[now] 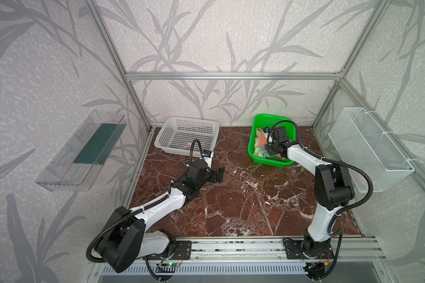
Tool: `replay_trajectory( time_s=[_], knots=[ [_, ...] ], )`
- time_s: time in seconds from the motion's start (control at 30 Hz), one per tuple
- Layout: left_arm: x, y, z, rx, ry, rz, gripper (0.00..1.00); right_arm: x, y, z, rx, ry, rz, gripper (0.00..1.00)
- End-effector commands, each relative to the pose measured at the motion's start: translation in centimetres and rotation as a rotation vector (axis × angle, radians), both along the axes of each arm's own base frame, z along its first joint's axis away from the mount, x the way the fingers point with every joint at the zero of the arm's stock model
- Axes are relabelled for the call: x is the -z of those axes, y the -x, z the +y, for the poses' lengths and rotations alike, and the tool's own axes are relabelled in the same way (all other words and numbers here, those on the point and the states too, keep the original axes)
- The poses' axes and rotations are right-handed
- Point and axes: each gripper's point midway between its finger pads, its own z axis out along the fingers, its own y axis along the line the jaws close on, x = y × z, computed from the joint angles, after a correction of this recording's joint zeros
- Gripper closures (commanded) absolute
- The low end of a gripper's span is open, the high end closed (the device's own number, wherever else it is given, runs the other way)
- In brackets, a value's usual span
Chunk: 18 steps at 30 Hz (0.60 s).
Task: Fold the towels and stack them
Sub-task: 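Reach the right gripper into the green basket while the left arm moves forward, then grasp the pink-brown towel edge with the right gripper and lift it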
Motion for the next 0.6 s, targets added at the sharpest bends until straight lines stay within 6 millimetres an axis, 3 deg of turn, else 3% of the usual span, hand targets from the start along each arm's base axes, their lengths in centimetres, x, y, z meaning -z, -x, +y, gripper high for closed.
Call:
replay_trajectory(
  time_s=[0.0, 0.27, 0.47, 0.57],
  knots=[
    [-0.9, -0.4, -0.4, -0.003, -0.016, -0.028, 0.01, -1.3, -1.1, -0.9, 0.027, 0.060, -0.042, 0.52],
    [-1.2, -0.3, -1.1, 0.028, -0.037, -0.055, 0.01, -1.7, -1.1, -1.5, 0.067, 0.067, -0.043, 0.70],
    [-0.8, -0.1, -0.9, 0.027, -0.058, -0.048, 0.01, -3.1, -1.4, -1.2, 0.078, 0.033, -0.055, 1.00],
    [-0.6, 0.0, -0.9, 0.028, -0.062, -0.043, 0.01, -4.9, -1.6, -1.1, 0.086, -0.005, -0.078, 1.00]
  ],
)
